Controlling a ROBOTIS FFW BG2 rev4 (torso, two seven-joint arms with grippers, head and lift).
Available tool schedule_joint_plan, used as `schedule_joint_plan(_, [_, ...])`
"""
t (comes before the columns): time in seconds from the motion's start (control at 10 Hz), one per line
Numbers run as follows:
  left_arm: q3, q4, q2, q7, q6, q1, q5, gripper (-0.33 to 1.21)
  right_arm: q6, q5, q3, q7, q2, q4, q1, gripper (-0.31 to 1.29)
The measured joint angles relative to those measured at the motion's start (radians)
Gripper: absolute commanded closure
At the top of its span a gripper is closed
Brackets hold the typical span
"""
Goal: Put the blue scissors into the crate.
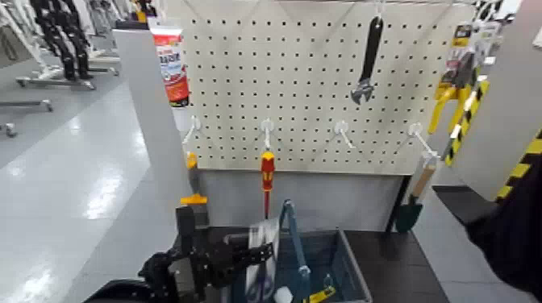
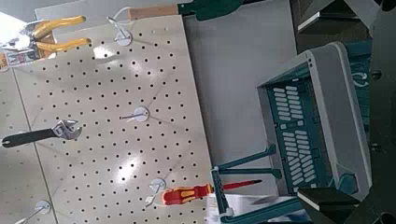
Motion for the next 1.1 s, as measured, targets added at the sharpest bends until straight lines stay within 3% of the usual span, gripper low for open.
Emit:
schedule_joint_plan(0.1, [0.003,-0.004,0.001,0.000,0.005,0.000,-0.007,0.05,0.000,0.000,-0.001,0.001,0.000,0.000,0.000,0.08])
schedule_joint_plan(0.7, [0.013,-0.030,0.001,0.004,-0.012,0.002,-0.024,0.05,-0.001,0.000,-0.002,0.001,0.000,0.000,0.000,0.08])
schedule_joint_plan(0.9, [0.031,-0.101,0.002,0.075,-0.049,0.026,-0.120,0.05,-0.001,0.001,-0.003,0.001,0.000,-0.003,0.000,0.08])
schedule_joint_plan(1.1, [0.057,-0.201,0.013,0.227,-0.127,0.106,-0.232,0.07,0.006,0.003,-0.006,-0.001,-0.003,-0.010,0.002,0.08])
